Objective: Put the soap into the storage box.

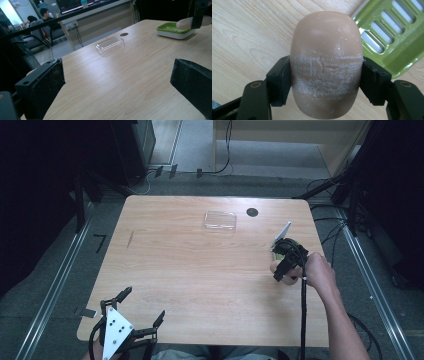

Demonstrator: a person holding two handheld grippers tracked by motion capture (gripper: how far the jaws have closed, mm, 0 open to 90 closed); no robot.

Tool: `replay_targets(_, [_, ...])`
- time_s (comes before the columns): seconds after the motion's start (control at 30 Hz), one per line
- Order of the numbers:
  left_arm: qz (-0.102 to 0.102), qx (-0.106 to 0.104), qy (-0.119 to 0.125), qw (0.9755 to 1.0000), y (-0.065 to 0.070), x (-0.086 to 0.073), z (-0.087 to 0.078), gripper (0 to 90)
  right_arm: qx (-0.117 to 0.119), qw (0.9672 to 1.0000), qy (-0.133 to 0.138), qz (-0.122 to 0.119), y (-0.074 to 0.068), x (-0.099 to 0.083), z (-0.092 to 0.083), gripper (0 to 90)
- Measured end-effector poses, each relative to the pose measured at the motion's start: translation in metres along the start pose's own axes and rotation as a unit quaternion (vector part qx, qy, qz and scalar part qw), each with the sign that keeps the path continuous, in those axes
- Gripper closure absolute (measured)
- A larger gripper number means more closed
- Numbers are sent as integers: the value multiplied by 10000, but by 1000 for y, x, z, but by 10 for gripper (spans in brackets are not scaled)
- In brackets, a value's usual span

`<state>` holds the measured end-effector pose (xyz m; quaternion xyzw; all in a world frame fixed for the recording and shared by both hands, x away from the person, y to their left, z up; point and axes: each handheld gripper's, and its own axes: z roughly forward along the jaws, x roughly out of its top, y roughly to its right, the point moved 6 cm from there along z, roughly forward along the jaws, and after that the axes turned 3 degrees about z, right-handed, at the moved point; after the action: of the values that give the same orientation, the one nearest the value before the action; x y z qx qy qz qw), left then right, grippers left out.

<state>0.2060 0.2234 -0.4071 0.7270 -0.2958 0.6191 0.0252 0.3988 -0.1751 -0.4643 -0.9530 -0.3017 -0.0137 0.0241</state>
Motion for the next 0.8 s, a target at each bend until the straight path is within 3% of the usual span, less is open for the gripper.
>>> replay_targets(0.8, [-12, 10, -6, 10000, 0, 0, 0, 0, 2, 9994, 141, 323, 24, -1, -4, 337])
